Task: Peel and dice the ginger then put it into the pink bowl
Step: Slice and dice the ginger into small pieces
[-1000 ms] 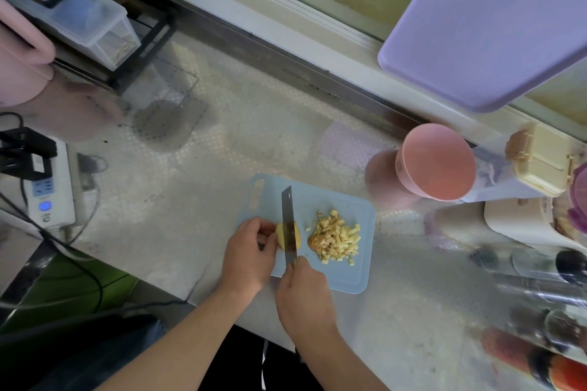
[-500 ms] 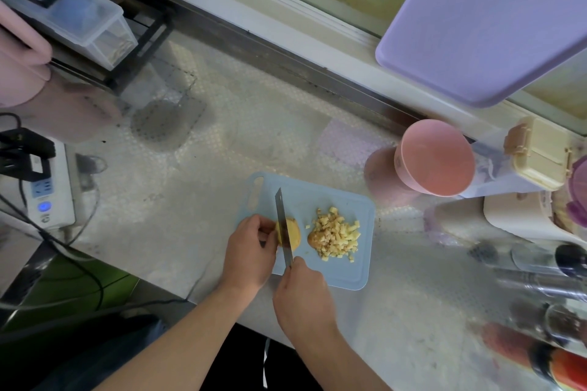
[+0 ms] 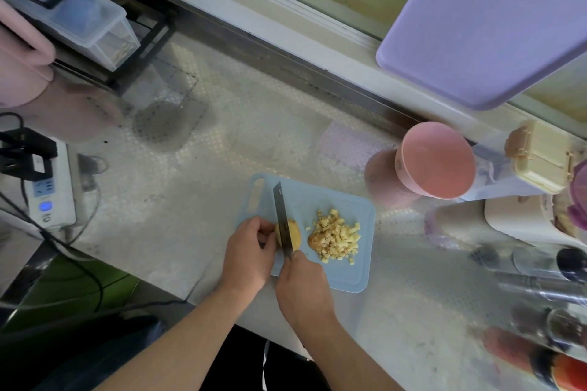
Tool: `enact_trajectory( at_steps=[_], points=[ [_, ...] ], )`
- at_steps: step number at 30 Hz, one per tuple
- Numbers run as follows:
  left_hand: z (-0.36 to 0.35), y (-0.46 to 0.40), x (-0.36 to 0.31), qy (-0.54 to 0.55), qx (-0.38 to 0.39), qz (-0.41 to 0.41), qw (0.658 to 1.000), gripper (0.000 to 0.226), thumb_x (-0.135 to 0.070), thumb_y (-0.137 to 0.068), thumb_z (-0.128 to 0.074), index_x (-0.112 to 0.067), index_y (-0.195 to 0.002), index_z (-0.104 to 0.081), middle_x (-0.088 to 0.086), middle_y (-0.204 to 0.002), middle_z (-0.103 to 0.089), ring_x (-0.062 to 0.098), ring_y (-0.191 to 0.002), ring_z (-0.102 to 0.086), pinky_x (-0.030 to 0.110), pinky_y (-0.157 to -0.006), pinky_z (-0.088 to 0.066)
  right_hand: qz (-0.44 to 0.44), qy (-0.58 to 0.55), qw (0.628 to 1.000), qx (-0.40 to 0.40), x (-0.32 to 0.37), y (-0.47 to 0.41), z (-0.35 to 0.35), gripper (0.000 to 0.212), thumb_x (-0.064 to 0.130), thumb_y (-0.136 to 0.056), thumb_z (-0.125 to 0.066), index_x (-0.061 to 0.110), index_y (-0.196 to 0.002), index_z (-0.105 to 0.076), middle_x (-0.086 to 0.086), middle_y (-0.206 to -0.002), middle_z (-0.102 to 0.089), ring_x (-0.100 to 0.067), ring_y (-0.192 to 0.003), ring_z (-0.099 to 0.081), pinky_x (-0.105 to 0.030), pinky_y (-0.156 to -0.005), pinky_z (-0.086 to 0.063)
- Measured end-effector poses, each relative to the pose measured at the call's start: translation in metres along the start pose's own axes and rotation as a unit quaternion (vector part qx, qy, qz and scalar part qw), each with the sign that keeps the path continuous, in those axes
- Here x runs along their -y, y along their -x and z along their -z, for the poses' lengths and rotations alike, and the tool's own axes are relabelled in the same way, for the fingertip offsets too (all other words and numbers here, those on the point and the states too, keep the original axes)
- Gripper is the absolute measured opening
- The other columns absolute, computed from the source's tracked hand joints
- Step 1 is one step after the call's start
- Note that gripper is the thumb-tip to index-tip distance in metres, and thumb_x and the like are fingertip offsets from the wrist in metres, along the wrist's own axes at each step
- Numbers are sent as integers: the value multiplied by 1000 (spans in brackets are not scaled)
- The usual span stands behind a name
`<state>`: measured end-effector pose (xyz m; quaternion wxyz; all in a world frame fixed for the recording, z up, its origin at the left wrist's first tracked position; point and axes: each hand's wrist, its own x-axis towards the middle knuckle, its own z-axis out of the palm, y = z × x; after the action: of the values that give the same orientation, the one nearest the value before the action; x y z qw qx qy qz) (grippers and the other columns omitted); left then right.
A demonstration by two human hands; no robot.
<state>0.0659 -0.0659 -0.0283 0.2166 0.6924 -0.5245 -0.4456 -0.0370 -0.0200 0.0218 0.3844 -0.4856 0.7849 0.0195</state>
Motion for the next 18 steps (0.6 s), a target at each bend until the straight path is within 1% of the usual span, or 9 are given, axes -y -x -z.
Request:
enact_trajectory(
  at_steps=[3, 5, 7, 10, 14, 18],
  points=[
    [-1, -1, 3, 14, 0, 3, 1000, 16, -16, -94, -72, -28, -86, -64, -9, -83, -70, 8, -73, -69, 32, -71, -59, 17, 6, 1000, -10, -9, 6, 0, 18, 22, -107, -38, 17, -91, -47, -3, -81, -59, -19, -68, -55, -21, -51, -37],
    [-2, -2, 5, 22, 1, 9, 1000, 17, -17, -93, -72, -28, -83, -63, -6, -81, -70, 11, -72, -70, 37, -71, -60, 20, 0, 1000, -13, -10, 9, 1, 21, 23, -107, -38, 17, -88, -46, -4, -80, -60, -19, -67, -55, -22, -49, -34],
    [-2, -3, 6, 15, 1, 12, 1000, 18, -18, -93, -72, -28, -81, -62, -5, -80, -70, 11, -72, -69, 37, -70, -59, 17, -8, 1000, -15, -9, 9, 2, 23, 25, -107, -37, 17, -88, -48, -5, -81, -62, -21, -69, -59, -26, -53, -39],
    [-2, -4, 5, -1, -1, 14, 1000, 18, -18, -92, -71, -27, -81, -61, -5, -79, -69, 10, -71, -67, 32, -68, -55, 11, -23, 1000, -13, -5, 10, 2, 23, 26, -106, -37, 16, -90, -50, -6, -83, -64, -24, -73, -64, -33, -59, -48],
    [-2, -4, 4, -2, -1, 16, 1000, 18, -17, -92, -71, -28, -81, -62, -4, -80, -69, 8, -71, -67, 24, -65, -50, 2, -35, 999, -12, -3, 10, 3, 24, 26, -106, -37, 14, -91, -53, -5, -83, -64, -23, -74, -64, -34, -61, -48],
    [-3, -4, 4, 1, -5, 22, 1000, 18, -17, -92, -71, -28, -81, -62, -5, -80, -69, 10, -71, -67, 29, -66, -54, -5, -44, 999, -9, -1, 9, 2, 25, 26, -106, -37, 15, -91, -53, -4, -83, -62, -20, -73, -62, -31, -59, -47]
  ],
)
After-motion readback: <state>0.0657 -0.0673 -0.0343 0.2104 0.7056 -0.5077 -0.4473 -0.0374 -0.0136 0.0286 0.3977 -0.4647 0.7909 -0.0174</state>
